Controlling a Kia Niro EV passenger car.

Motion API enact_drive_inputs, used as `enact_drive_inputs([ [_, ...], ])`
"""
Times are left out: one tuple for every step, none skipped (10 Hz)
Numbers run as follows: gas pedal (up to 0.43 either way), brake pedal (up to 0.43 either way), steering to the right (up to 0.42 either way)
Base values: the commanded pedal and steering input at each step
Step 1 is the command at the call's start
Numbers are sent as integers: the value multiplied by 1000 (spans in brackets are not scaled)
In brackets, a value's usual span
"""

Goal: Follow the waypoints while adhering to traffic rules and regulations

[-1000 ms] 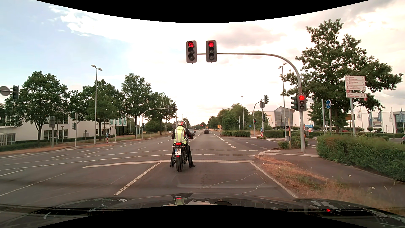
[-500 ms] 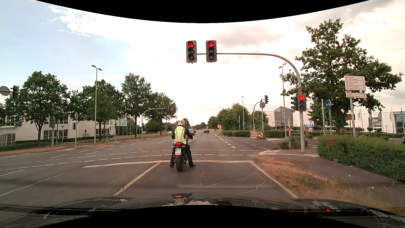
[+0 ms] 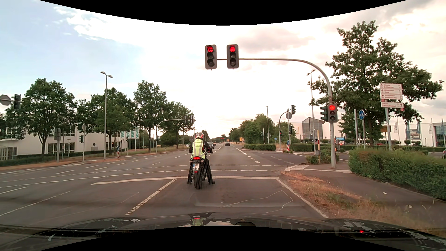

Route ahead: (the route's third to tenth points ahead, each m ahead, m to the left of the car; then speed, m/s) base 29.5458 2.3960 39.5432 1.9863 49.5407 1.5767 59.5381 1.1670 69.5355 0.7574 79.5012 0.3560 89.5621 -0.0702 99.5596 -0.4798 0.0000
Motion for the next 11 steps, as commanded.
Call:
enact_drive_inputs([
  [0, 0, -1],
  [0, 0, -1],
  [0, 0, -1],
  [0, 0, -2],
  [0, 0, -2],
  [0, 0, -2],
  [0, 0, -2],
  [0, 0, -2],
  [0, 0, -2],
  [0, 0, -2],
  [0, 0, -2],
])
